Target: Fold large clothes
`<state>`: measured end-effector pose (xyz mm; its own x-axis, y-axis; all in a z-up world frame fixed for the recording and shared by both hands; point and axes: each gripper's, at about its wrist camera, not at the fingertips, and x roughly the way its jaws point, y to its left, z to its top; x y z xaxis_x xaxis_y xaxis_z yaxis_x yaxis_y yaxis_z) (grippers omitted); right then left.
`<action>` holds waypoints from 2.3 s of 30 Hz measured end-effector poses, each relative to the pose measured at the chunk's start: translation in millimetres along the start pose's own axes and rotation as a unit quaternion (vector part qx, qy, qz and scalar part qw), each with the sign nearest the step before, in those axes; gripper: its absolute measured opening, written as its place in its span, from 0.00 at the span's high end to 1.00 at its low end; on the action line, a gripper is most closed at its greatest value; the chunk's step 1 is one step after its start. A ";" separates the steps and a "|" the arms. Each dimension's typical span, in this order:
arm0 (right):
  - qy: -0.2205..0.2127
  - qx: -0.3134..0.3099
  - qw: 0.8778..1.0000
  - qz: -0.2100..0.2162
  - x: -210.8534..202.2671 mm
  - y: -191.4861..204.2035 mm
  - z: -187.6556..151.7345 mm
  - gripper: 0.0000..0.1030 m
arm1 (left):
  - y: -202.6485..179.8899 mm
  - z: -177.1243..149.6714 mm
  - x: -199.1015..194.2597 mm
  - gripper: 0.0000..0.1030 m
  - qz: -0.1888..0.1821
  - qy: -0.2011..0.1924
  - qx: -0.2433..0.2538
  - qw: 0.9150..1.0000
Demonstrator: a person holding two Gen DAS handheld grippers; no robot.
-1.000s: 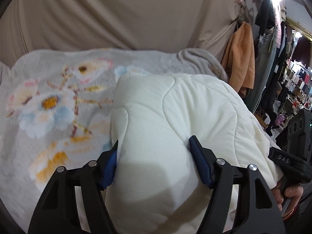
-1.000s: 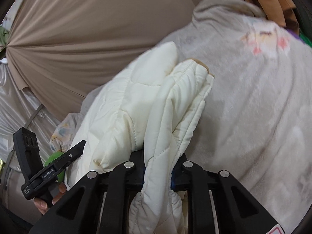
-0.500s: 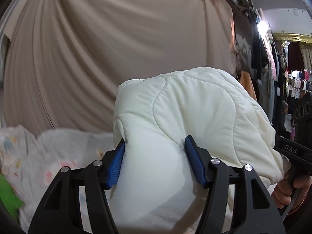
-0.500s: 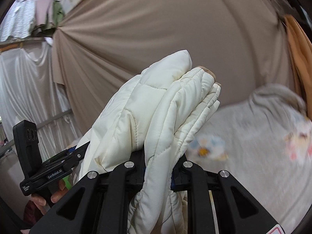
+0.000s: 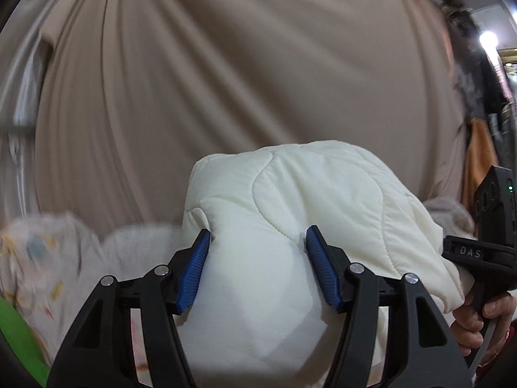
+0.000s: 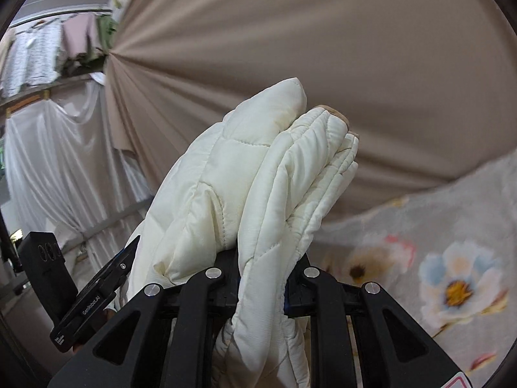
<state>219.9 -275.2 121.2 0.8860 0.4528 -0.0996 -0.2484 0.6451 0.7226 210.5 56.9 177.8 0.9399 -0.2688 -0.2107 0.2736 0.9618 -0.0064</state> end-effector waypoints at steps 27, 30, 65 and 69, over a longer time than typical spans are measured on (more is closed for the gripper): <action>0.143 0.089 0.983 -0.079 62.8 -97.2 -100.6 0.62 | 4.5 -106.6 43.7 0.30 0.071 0.170 0.025 0.983; 0.126 0.084 0.984 -0.096 46.0 -88.1 -91.7 0.61 | 7.8 -105.2 39.3 0.23 0.075 0.175 0.027 0.981; 0.168 -0.001 0.976 -0.141 29.8 -46.4 -98.3 0.84 | 24.7 -105.7 -3.8 0.08 0.064 0.186 -0.004 0.980; 0.133 -0.033 0.974 -0.180 15.8 -9.5 -82.7 0.83 | 18.3 -103.5 19.5 0.08 0.074 0.205 -0.019 0.976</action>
<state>203.9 -223.3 56.3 0.7903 0.3266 -0.5184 0.0281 0.8258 0.5632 212.6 74.5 72.4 0.8059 -0.0914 -0.5849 0.1268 0.9917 0.0198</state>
